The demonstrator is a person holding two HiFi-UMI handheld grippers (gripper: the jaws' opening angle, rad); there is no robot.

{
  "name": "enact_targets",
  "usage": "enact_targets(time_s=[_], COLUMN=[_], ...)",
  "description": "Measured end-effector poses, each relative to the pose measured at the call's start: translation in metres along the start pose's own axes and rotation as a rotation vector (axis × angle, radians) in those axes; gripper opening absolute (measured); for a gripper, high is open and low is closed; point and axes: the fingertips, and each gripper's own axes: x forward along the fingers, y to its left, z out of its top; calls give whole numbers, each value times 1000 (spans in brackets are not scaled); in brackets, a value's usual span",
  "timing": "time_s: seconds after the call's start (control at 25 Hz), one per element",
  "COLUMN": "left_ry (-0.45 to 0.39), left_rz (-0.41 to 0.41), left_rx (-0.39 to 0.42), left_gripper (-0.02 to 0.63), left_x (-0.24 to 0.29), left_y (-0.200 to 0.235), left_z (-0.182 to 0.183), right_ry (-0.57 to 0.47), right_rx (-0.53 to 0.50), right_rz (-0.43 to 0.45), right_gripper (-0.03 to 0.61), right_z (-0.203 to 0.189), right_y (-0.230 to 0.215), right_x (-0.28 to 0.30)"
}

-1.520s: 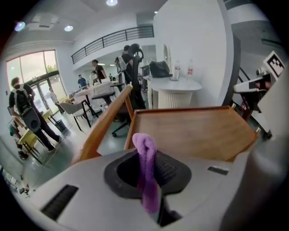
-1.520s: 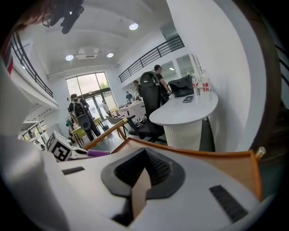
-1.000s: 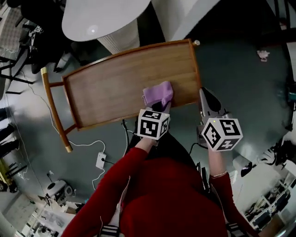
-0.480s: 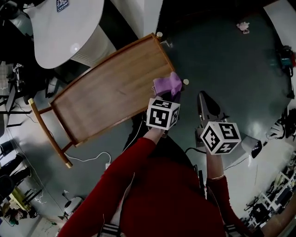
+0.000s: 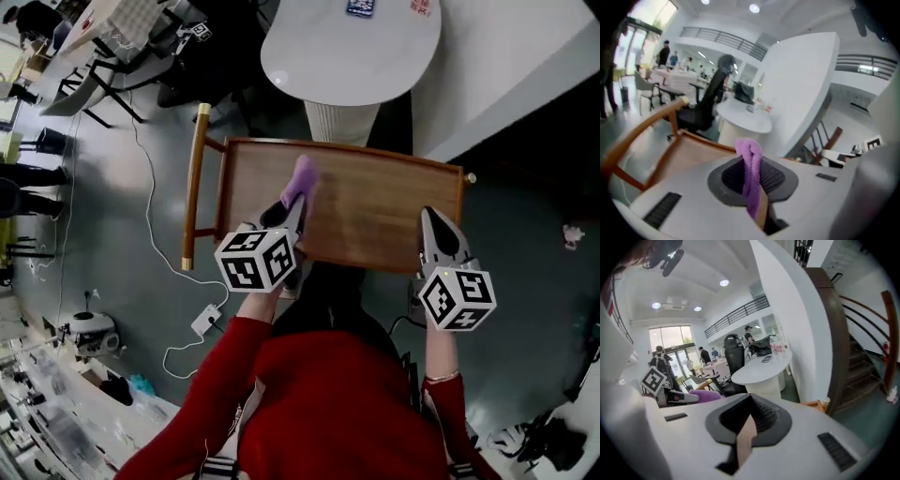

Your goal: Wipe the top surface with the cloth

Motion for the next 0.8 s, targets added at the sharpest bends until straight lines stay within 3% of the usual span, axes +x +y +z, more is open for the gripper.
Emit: enact_targets(time_s=[0.16, 0.32, 0.6, 0.8], left_ry=[-117, -155, -146, -40], left_rz=[272, 405, 439, 440], left_rx=[39, 79, 95, 195], left_gripper=[49, 51, 50, 50], left_x=[-32, -37, -22, 11], left_y=[103, 154, 181, 185], left_z=[57, 80, 83, 71], right_ry=[12, 52, 87, 91], right_rx=[-65, -90, -90, -49], right_rz=[109, 160, 157, 86], right_gripper=[5, 5, 5, 5], right_z=[13, 6, -7, -12], right_y=[37, 55, 60, 45], right_x=[41, 61, 69, 47])
